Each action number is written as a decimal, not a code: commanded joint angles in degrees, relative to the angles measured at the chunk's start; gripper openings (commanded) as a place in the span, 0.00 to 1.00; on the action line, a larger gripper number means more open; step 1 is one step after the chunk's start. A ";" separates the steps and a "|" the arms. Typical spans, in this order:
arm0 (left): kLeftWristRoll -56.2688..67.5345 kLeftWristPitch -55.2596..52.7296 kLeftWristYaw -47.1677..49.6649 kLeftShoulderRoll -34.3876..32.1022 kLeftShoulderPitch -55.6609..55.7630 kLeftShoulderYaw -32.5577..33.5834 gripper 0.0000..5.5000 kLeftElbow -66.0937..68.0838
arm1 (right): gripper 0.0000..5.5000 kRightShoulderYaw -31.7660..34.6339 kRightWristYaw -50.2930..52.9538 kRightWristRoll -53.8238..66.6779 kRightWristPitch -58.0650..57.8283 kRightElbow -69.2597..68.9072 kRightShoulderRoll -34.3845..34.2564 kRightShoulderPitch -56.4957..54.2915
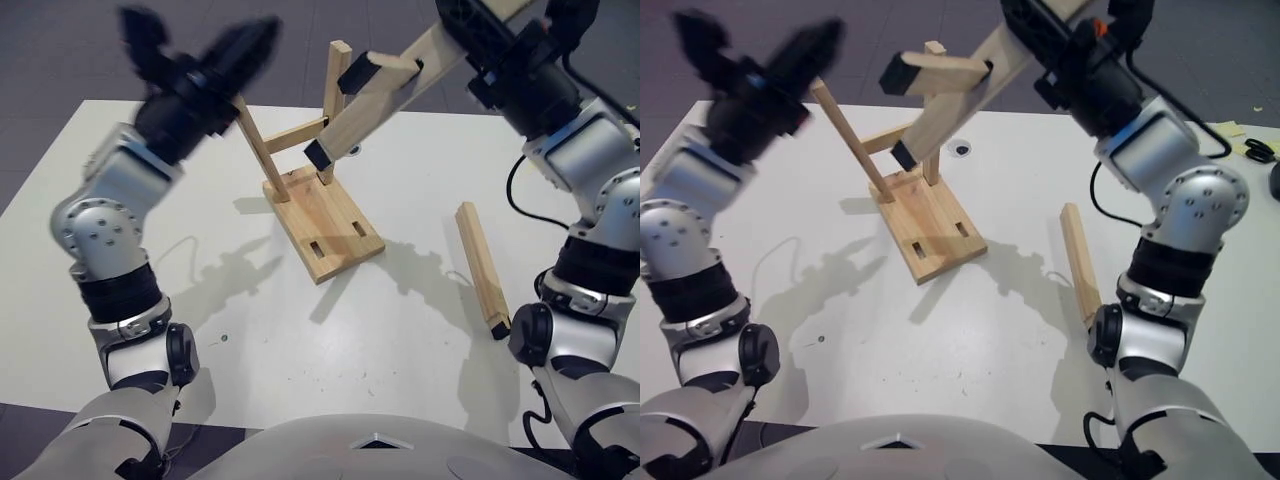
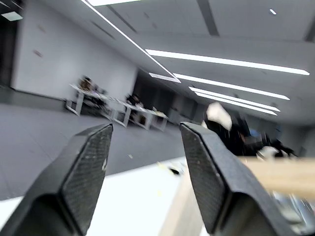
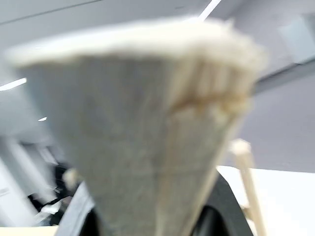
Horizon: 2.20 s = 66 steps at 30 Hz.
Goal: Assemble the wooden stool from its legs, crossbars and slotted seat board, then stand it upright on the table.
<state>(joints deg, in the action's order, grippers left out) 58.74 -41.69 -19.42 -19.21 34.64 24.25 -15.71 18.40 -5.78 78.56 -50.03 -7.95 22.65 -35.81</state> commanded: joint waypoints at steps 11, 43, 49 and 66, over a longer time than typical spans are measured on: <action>-15.44 10.46 13.85 -0.01 -4.96 -1.32 0.90 -3.68 | 0.19 -6.33 -0.59 -21.32 6.16 -8.38 1.55 12.67; -21.04 14.25 18.44 2.09 -6.18 -2.98 0.98 -1.65 | 0.19 -15.98 1.36 -40.55 -2.16 -9.45 4.52 19.96; -23.35 14.90 17.70 2.10 -6.50 -4.87 0.98 -1.41 | 0.19 -18.13 5.60 -43.10 -7.53 -11.11 6.43 20.12; -24.22 15.57 15.23 2.84 -5.77 -5.58 0.98 1.71 | 0.19 -9.21 -21.82 -35.47 9.05 -1.15 6.30 8.50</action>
<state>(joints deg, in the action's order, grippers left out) 35.08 -26.67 -3.86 -16.79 28.79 19.07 -14.44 10.50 -21.82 44.77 -44.34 -12.42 27.15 -24.14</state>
